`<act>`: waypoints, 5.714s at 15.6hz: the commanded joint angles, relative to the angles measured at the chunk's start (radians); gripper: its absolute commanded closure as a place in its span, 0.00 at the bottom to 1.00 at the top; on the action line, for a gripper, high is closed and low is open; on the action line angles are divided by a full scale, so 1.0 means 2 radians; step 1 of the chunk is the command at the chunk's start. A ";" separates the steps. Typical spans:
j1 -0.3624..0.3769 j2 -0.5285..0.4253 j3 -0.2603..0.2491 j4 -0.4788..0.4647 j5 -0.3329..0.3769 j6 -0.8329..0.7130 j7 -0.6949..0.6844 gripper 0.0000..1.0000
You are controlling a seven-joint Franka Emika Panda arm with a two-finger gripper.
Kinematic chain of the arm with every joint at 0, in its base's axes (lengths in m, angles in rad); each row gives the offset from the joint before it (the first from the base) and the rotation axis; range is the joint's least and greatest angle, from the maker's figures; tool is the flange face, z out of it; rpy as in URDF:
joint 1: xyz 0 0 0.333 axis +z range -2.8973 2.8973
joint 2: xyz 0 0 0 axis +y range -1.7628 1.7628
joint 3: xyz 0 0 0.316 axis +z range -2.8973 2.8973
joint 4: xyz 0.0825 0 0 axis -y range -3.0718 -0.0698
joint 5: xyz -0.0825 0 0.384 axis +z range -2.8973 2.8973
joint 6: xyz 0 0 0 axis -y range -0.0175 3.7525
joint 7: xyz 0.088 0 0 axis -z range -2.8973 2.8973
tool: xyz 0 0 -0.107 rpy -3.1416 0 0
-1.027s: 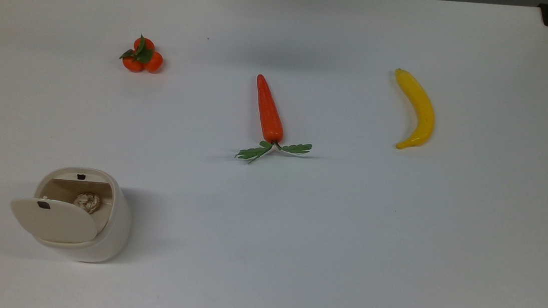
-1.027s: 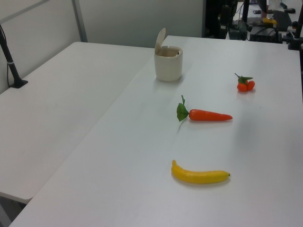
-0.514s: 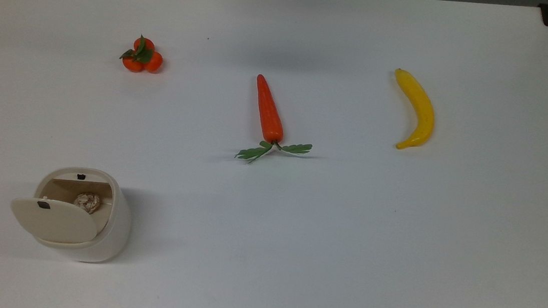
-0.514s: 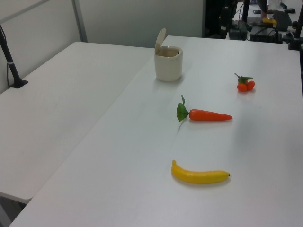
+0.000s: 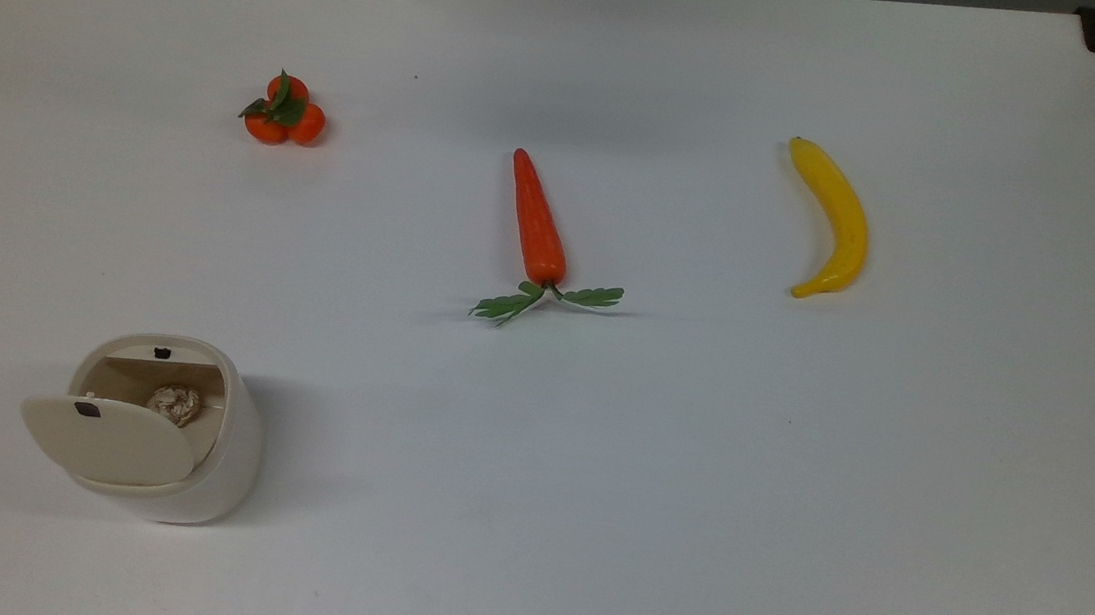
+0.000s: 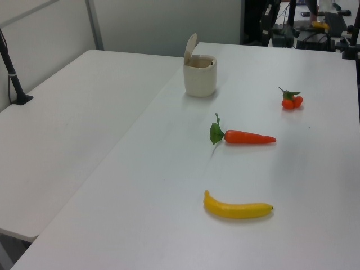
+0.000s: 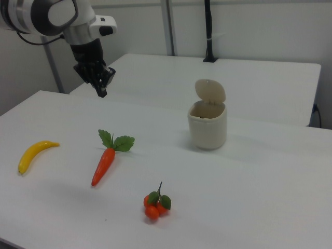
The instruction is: Close garbage bin
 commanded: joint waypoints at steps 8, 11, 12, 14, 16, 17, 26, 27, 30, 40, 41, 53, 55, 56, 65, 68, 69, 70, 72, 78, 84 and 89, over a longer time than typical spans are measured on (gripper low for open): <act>-0.009 0.004 -0.007 -0.013 0.033 0.079 -0.017 1.00; -0.009 0.020 -0.007 -0.012 0.034 0.117 -0.014 1.00; -0.009 0.026 -0.007 -0.012 0.033 0.134 -0.013 1.00; -0.015 0.035 -0.007 -0.011 0.034 0.172 -0.009 1.00; -0.024 0.040 -0.007 -0.010 0.040 0.209 -0.008 1.00; -0.026 0.042 -0.007 -0.009 0.042 0.229 -0.008 1.00; -0.042 0.110 -0.007 -0.001 0.039 0.491 -0.008 1.00; -0.042 0.123 -0.007 0.004 0.039 0.519 -0.008 1.00; -0.047 0.158 -0.007 0.035 0.036 0.571 -0.008 1.00; -0.054 0.286 -0.031 0.170 0.036 0.601 -0.009 1.00; -0.053 0.299 -0.031 0.168 0.034 0.633 -0.009 1.00; -0.056 0.368 -0.032 0.187 0.022 0.677 -0.016 1.00; -0.056 0.368 -0.031 0.182 0.014 0.677 -0.016 1.00; -0.056 0.368 -0.031 0.181 0.012 0.677 -0.016 1.00; -0.057 0.332 -0.031 0.118 0.014 0.675 -0.013 1.00; -0.061 0.314 -0.031 0.087 0.014 0.674 -0.013 1.00; -0.062 0.311 -0.031 0.077 0.014 0.674 -0.013 1.00; -0.062 0.309 -0.031 0.070 0.013 0.674 -0.014 1.00; -0.062 0.304 -0.031 0.061 0.013 0.674 -0.014 1.00; -0.062 0.286 -0.031 0.022 0.013 0.671 -0.014 1.00; -0.062 0.286 -0.030 0.000 0.012 0.670 -0.014 1.00; -0.061 0.288 -0.030 -0.009 0.011 0.670 -0.023 1.00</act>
